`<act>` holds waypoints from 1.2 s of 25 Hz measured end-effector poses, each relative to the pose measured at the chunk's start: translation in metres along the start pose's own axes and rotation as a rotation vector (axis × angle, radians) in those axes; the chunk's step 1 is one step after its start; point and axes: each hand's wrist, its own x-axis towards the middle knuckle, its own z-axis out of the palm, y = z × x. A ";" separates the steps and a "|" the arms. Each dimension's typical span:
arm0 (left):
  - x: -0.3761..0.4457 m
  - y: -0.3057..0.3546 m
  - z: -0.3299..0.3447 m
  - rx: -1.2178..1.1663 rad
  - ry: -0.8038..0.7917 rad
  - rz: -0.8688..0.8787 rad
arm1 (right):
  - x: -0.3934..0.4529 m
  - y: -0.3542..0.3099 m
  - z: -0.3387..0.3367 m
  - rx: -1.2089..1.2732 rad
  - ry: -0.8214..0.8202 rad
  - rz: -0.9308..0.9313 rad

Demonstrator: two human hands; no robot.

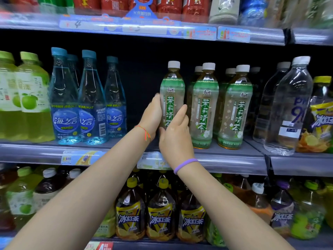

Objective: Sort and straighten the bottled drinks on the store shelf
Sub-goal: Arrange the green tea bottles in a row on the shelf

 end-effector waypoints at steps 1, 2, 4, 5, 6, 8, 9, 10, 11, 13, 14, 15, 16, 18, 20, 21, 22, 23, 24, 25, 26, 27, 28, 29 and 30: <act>-0.002 -0.002 0.002 0.009 0.006 -0.003 | 0.001 0.001 0.001 0.020 -0.011 0.005; -0.005 0.000 0.004 0.010 0.009 -0.011 | 0.003 0.003 0.003 0.026 -0.016 0.008; -0.010 -0.001 0.004 0.012 0.027 -0.037 | 0.008 0.007 0.004 0.018 -0.044 0.011; -0.011 -0.002 0.004 0.013 0.033 -0.050 | 0.010 0.009 0.004 0.014 -0.066 0.014; -0.013 -0.002 0.004 0.023 0.037 -0.062 | 0.012 0.011 0.003 0.015 -0.093 0.025; -0.016 -0.002 0.001 0.071 0.032 -0.091 | 0.008 0.009 0.001 0.000 -0.105 0.047; -0.019 0.000 -0.003 0.112 0.040 -0.091 | 0.003 0.006 0.002 -0.049 -0.037 0.020; -0.020 0.000 -0.009 0.164 0.070 -0.063 | -0.001 0.004 0.004 -0.120 0.073 -0.045; -0.021 0.001 -0.021 0.215 0.112 0.010 | -0.005 -0.002 0.010 -0.189 0.185 -0.138; -0.030 0.001 -0.047 0.285 0.190 0.276 | -0.007 -0.013 0.022 -0.228 0.334 -0.336; -0.035 0.001 -0.065 0.331 0.224 0.454 | -0.007 -0.025 0.028 -0.174 0.323 -0.383; -0.042 0.003 -0.084 0.408 0.264 0.656 | -0.005 -0.040 0.033 -0.079 0.272 -0.377; -0.047 0.007 -0.105 0.499 0.319 0.854 | -0.003 -0.057 0.039 0.030 0.208 -0.333; -0.044 0.016 -0.153 0.677 0.453 1.076 | 0.001 -0.093 0.055 0.139 0.084 -0.205; -0.037 0.019 -0.191 0.796 0.524 1.067 | 0.002 -0.127 0.070 0.121 0.010 -0.112; -0.034 0.018 -0.205 0.848 0.505 1.030 | 0.002 -0.143 0.076 0.119 -0.025 -0.044; -0.033 0.015 -0.210 0.907 0.468 1.005 | 0.002 -0.152 0.080 0.108 -0.063 0.029; -0.034 0.013 -0.213 0.969 0.424 1.001 | 0.003 -0.158 0.084 0.083 -0.097 0.087; -0.035 0.011 -0.214 1.007 0.372 1.012 | 0.005 -0.161 0.089 0.053 -0.117 0.135; -0.035 0.010 -0.214 0.997 0.308 1.020 | 0.006 -0.164 0.092 0.028 -0.117 0.170; -0.036 0.010 -0.214 0.956 0.259 1.024 | 0.008 -0.166 0.092 0.011 -0.110 0.187; -0.038 0.010 -0.213 0.909 0.223 1.017 | 0.009 -0.166 0.091 0.012 -0.099 0.194; -0.039 0.009 -0.210 0.859 0.189 0.999 | 0.009 -0.165 0.088 0.022 -0.087 0.211; -0.040 0.007 -0.206 0.800 0.135 0.950 | 0.008 -0.163 0.083 0.026 -0.073 0.228; -0.042 0.005 -0.199 0.728 0.065 0.859 | 0.007 -0.159 0.077 0.014 -0.066 0.240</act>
